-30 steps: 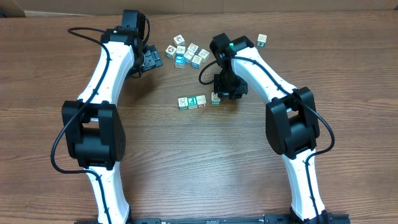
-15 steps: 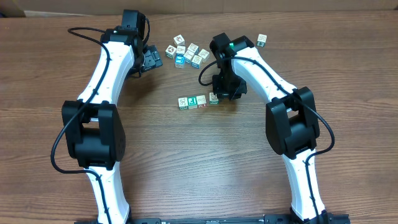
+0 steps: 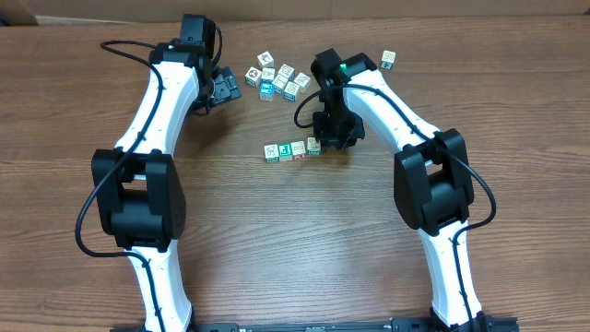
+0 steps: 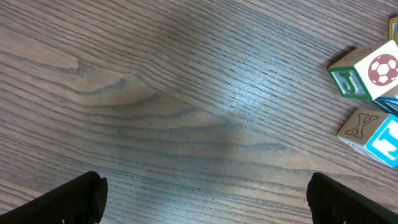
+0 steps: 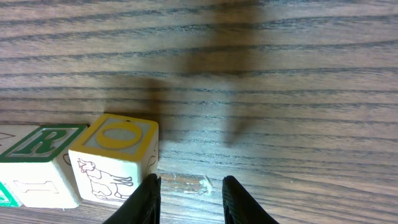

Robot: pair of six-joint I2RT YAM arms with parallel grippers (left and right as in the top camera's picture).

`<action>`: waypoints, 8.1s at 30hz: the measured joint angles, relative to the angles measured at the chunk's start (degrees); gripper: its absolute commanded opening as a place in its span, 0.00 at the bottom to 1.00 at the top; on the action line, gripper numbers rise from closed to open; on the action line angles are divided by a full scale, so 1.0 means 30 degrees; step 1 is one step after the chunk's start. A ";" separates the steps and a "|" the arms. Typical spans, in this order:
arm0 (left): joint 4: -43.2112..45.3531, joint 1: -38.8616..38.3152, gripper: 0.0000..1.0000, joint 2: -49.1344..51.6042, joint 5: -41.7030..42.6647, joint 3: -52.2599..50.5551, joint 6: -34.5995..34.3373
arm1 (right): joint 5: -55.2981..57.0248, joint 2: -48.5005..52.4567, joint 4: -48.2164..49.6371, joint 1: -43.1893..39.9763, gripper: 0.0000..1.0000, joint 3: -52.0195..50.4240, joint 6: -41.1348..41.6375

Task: Form a horizontal line

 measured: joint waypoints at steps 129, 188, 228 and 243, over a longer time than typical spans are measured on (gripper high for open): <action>0.0000 0.0000 1.00 0.0000 0.0000 0.0000 0.0000 | -0.2222 0.0000 0.2892 0.0007 0.28 -0.0007 -0.0131; 0.0000 0.0000 1.00 0.0000 0.0000 0.0000 0.0000 | -0.0109 0.0000 0.0845 -0.0124 0.08 -0.0007 0.0889; 0.0000 0.0000 1.00 0.0000 0.0000 0.0000 0.0000 | -0.0627 0.0000 0.0940 0.0044 0.07 -0.0007 0.0459; 0.0007 0.0000 0.99 0.0000 0.0000 0.0000 0.0000 | -0.0627 0.0000 0.1078 0.0393 0.13 -0.0007 0.0372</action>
